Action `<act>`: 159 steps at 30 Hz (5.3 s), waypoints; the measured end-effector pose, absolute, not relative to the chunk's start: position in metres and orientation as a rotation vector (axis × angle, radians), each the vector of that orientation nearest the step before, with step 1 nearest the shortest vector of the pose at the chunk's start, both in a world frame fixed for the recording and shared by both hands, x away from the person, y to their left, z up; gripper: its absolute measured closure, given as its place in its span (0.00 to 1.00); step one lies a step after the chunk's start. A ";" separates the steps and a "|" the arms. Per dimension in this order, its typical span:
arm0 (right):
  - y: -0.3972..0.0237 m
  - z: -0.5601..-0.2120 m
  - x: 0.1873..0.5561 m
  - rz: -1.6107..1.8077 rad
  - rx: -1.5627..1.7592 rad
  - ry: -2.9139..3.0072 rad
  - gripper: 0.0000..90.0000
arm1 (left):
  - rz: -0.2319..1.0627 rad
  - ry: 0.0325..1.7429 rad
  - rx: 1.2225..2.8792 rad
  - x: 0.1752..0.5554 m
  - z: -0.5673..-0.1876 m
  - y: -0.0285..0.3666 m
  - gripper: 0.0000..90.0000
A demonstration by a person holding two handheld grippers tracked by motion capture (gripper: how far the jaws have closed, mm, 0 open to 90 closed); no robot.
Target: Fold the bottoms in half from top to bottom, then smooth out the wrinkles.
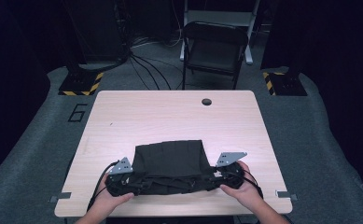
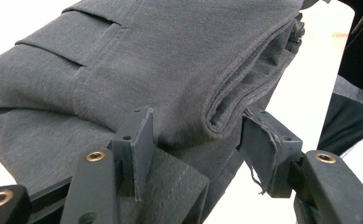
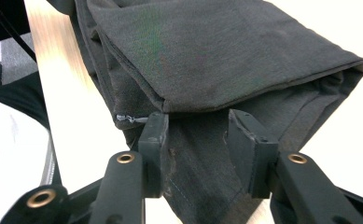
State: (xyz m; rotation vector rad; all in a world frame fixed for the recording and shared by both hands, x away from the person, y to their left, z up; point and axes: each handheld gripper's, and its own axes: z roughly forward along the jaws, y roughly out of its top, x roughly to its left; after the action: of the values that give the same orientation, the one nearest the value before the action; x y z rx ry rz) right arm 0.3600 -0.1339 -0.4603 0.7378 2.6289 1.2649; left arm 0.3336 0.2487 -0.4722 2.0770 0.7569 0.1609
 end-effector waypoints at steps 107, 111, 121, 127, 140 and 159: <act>-0.093 -0.496 0.371 1.218 0.855 2.651 0.38 | 0.260 0.963 2.045 0.393 -0.508 0.259 0.45; -0.095 -0.491 0.370 1.245 0.851 2.645 0.38 | 0.268 0.969 2.031 0.392 -0.505 0.260 0.46; -0.103 -0.480 0.368 1.290 0.861 2.603 0.38 | 0.288 0.984 2.007 0.389 -0.496 0.269 0.46; -0.111 -0.475 0.370 1.296 0.878 2.569 0.38 | 0.310 0.999 1.986 0.388 -0.490 0.276 0.46; -0.140 -0.474 0.383 1.254 1.020 2.421 0.38 | 0.355 1.066 1.946 0.391 -0.487 0.294 0.46; -0.170 -0.492 0.396 1.127 1.188 2.351 0.37 | 0.378 1.180 1.927 0.405 -0.496 0.315 0.46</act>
State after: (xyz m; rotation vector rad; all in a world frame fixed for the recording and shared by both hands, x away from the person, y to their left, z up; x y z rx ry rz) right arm 0.3961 -0.1697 -0.4917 1.1883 2.3511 1.1274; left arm 0.4046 0.3149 -0.4964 1.9271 1.1804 0.3781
